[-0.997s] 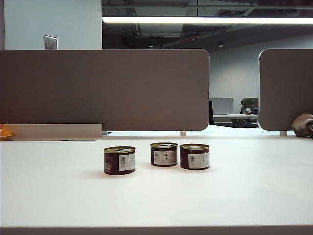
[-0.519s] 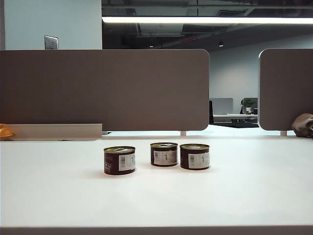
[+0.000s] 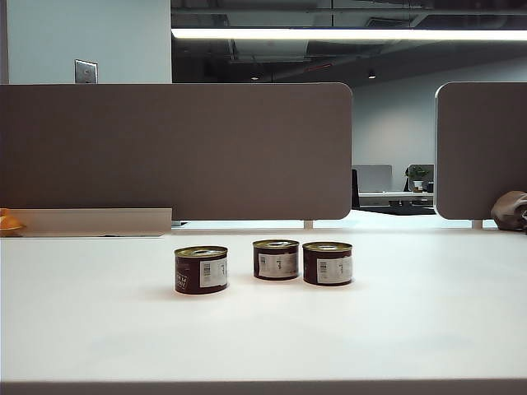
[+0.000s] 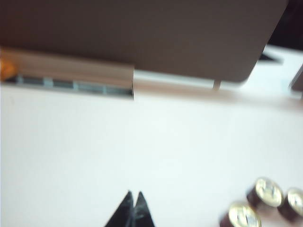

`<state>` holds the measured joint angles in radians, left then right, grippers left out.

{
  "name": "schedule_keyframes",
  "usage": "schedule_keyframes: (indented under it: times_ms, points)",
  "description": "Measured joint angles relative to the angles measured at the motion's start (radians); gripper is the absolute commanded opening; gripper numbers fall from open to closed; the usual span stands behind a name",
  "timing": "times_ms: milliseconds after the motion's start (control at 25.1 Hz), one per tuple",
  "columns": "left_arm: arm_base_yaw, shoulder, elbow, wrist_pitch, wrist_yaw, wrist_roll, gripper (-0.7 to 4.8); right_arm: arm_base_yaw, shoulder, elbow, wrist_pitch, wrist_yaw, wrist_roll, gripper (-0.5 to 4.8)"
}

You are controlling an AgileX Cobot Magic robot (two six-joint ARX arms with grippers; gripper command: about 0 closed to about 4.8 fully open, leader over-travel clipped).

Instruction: Pick up the cans one by one and stack them together.

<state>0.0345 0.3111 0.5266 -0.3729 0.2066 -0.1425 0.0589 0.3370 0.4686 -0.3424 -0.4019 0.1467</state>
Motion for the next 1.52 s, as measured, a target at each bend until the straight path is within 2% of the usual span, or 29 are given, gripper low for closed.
schedule_keyframes:
  times_ms: [120, 239, 319, 399, 519, 678, 718, 758, 838, 878, 957, 997, 1117, 1197, 1277, 1396, 1436, 1476, 1516]
  points:
    - [0.0, 0.145, 0.024, -0.016, 0.066, -0.021, -0.06, 0.0, 0.114, 0.0, -0.002, -0.019, -0.027, -0.08]
    - [0.0, 0.309, 0.033, -0.005, 0.188, -0.054, -0.06, 0.0, 0.254, 0.0, 0.014, -0.065, -0.036, -0.07]
    - [-0.001, 0.501, 0.034, 0.04, 0.336, -0.119, -0.06, 0.005, 0.415, 0.004, 0.06, -0.157, -0.036, 0.01]
    - [-0.001, 0.614, 0.034, 0.085, 0.406, -0.182, -0.05, 0.047, 0.529, 0.039, 0.121, -0.169, -0.035, 0.64]
    - [-0.02, 0.676, 0.034, 0.129, 0.457, -0.206, -0.04, 0.086, 0.633, 0.087, 0.14, -0.171, -0.029, 1.01]
    - [-0.105, 0.713, 0.035, 0.196, 0.46, -0.21, -0.01, 0.149, 0.78, 0.17, 0.146, -0.171, -0.024, 1.62]
    - [-0.126, 0.713, 0.035, 0.208, 0.458, -0.209, -0.01, 0.159, 0.809, 0.187, 0.145, -0.171, -0.022, 1.63]
    - [-0.148, 0.713, 0.035, 0.222, 0.444, -0.21, -0.01, 0.17, 0.837, 0.206, 0.144, -0.171, -0.021, 1.63]
    - [-0.258, 0.712, 0.037, 0.274, 0.361, -0.173, 0.01, 0.215, 0.926, 0.285, 0.141, -0.166, -0.02, 1.64]
    - [-0.278, 0.712, 0.039, 0.279, 0.334, -0.164, 0.17, 0.224, 0.943, 0.304, 0.134, -0.157, -0.021, 1.82]
    - [-0.308, 0.712, 0.04, 0.282, 0.277, -0.162, 0.51, 0.24, 0.981, 0.358, 0.101, -0.12, -0.021, 2.34]
    - [-0.318, 0.713, 0.04, 0.282, 0.254, -0.162, 0.65, 0.241, 0.998, 0.386, 0.079, -0.106, -0.021, 2.43]
    - [-0.33, 0.713, 0.04, 0.28, 0.212, -0.161, 0.68, 0.248, 1.068, 0.483, 0.002, -0.069, -0.019, 2.44]
    - [-0.325, 0.719, 0.04, 0.28, 0.177, -0.167, 0.91, 0.255, 1.122, 0.555, -0.085, -0.043, -0.021, 2.44]
    - [-0.326, 0.739, 0.04, 0.274, 0.172, -0.183, 0.89, 0.264, 1.175, 0.623, -0.146, -0.004, -0.021, 2.44]
    - [-0.327, 0.741, 0.04, 0.266, 0.19, -0.192, 0.46, 0.293, 1.234, 0.691, -0.208, 0.037, -0.022, 3.18]
    - [-0.327, 0.741, 0.042, 0.262, 0.195, -0.192, 0.41, 0.316, 1.258, 0.715, -0.225, 0.064, -0.032, 3.18]
    - [-0.327, 0.741, 0.05, 0.247, 0.195, -0.192, -0.05, 0.336, 1.278, 0.733, -0.246, 0.075, -0.045, 3.2]
    - [-0.327, 0.741, 0.071, 0.222, 0.193, -0.19, -0.06, 0.361, 1.303, 0.755, -0.27, 0.098, -0.068, 3.28]
